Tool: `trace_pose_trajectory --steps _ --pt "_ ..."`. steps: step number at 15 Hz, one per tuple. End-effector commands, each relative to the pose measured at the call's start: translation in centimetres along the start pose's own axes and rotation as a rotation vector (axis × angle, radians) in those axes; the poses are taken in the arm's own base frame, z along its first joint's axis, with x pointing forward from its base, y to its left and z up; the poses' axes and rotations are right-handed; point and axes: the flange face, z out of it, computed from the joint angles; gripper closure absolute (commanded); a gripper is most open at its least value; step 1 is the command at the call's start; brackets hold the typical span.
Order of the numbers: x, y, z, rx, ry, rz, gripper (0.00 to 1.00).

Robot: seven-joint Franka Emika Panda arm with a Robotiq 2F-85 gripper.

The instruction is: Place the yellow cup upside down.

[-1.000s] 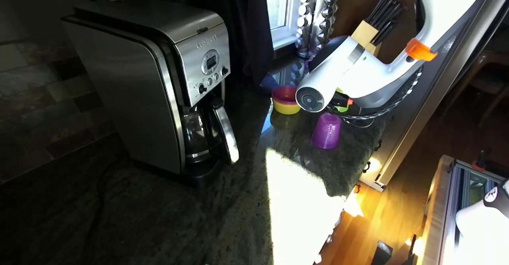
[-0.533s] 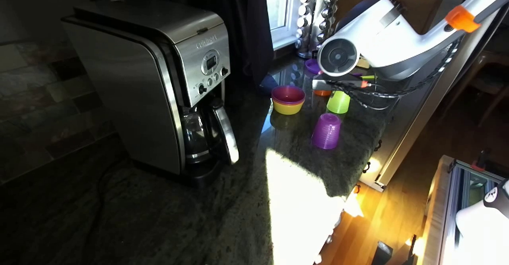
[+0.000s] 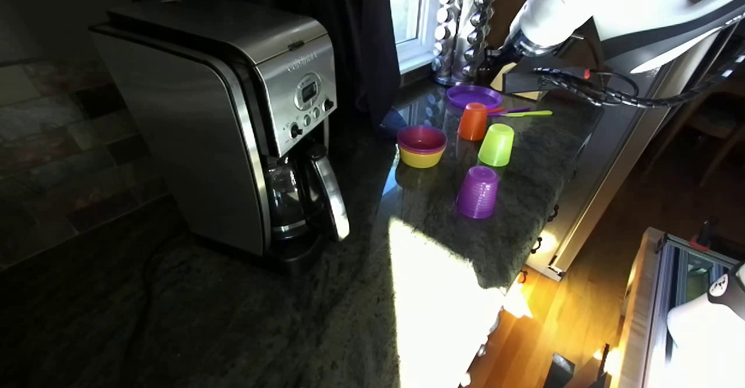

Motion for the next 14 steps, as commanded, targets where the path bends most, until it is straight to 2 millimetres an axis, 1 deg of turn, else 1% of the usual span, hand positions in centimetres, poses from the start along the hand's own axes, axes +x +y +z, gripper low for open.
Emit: trace_pose_trajectory --steps 1,2,4,8,11,14 --pt "-0.7 2.9 0.3 0.054 -0.115 -0.102 0.00" --pt "-1.0 3.4 0.7 0.062 -0.142 -0.143 0.00" --pt "-0.9 4.2 1.1 0.063 -0.171 -0.231 0.00" --pt "-0.3 4.9 0.8 0.102 -0.226 -0.376 0.00" --pt "0.8 5.5 0.5 0.155 -0.275 -0.443 0.00" --pt "1.1 5.5 0.4 0.269 -0.367 -0.450 0.00"
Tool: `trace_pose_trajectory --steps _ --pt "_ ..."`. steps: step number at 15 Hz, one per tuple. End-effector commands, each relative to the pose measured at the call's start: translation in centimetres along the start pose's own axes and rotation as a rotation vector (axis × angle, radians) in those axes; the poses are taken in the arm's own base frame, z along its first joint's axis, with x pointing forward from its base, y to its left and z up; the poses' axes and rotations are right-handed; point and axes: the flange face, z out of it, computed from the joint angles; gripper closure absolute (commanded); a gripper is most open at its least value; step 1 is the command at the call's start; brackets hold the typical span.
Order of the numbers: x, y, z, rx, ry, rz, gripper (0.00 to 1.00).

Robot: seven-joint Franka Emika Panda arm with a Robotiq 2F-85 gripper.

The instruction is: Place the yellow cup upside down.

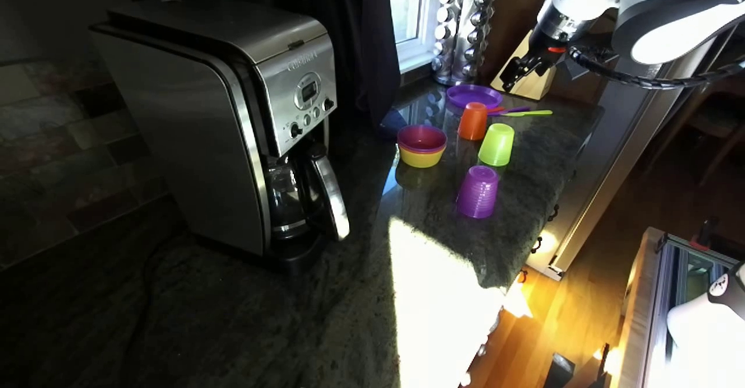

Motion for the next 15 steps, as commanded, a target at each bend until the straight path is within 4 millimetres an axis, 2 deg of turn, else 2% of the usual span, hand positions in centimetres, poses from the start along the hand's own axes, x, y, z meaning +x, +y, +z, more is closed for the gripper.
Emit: trace_pose_trajectory --steps 1,8,9,15 --pt "-0.5 0.4 -1.0 0.154 -0.082 -0.033 0.00" --pt "0.5 1.8 -3.0 0.216 -0.128 -0.086 0.00" --pt "1.0 1.3 -2.3 0.206 -0.106 -0.074 0.00" --pt "1.1 1.6 -2.6 0.206 -0.105 -0.082 0.00"
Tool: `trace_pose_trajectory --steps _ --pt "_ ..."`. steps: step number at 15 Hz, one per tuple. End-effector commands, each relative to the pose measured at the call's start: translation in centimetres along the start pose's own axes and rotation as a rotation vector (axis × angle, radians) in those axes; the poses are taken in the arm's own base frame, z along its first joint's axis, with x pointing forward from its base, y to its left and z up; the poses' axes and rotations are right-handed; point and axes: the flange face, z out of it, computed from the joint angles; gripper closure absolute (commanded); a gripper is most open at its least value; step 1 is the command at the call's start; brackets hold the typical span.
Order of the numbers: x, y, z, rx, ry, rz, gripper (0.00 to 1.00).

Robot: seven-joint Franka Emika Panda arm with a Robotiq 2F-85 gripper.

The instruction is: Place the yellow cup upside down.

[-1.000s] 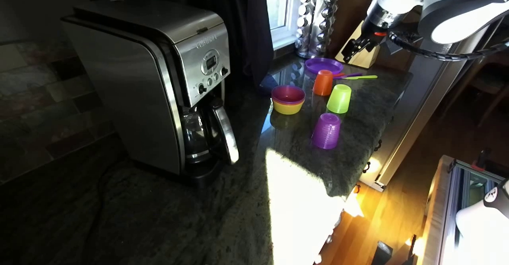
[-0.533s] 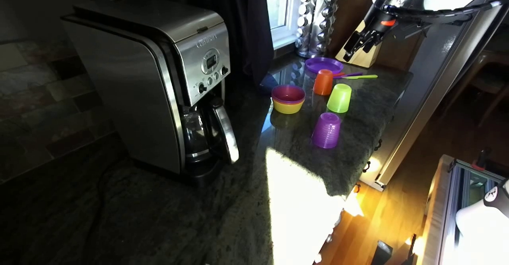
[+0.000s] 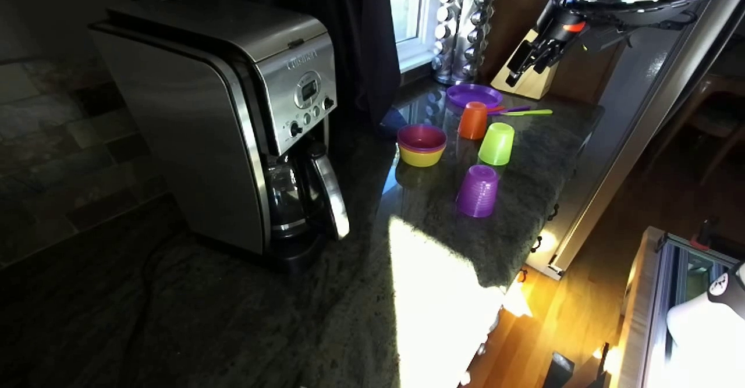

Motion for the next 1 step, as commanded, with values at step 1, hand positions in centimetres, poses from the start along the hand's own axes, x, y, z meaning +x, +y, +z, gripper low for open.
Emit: trace_pose_trajectory --steps 1 --pt "0.03 0.02 -0.01 0.001 -0.001 -0.001 0.00"
